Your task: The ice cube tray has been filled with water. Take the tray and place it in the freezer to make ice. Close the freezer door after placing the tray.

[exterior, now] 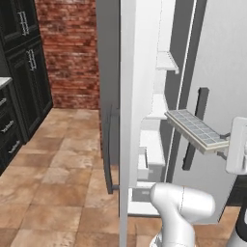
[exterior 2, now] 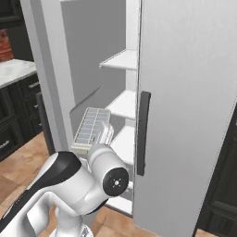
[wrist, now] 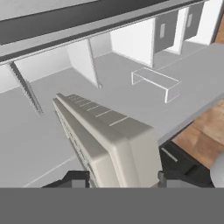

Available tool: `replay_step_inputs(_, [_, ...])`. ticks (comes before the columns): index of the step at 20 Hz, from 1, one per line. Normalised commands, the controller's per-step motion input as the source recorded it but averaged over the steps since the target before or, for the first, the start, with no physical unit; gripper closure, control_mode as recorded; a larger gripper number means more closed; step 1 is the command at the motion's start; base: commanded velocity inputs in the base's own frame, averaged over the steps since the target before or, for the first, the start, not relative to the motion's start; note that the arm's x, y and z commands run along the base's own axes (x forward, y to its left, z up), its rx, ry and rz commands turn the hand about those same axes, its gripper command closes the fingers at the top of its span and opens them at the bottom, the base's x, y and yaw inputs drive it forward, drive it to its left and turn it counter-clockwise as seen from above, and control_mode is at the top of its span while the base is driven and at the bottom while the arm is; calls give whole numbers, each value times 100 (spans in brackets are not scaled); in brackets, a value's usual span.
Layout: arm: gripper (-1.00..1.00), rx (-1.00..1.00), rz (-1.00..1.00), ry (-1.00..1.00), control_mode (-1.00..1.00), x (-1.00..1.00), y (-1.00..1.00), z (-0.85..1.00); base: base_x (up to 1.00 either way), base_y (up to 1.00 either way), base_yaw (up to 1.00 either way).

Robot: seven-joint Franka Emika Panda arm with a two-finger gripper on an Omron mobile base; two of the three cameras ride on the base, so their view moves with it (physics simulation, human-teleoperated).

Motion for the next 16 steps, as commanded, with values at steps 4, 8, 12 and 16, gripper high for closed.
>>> replay_step_inputs(4, [100, 0, 0, 0, 100, 0, 0, 0, 0, -51, 21])
replay_step_inputs(8, [100, 0, 0, 0, 100, 0, 0, 0, 0, -34, 15])
replay_step_inputs(12, [100, 0, 0, 0, 100, 0, 0, 0, 13, -1, 3])
replay_step_inputs(16, [100, -1, 0, 0, -100, 6, 14, -3, 6, 0, 0])
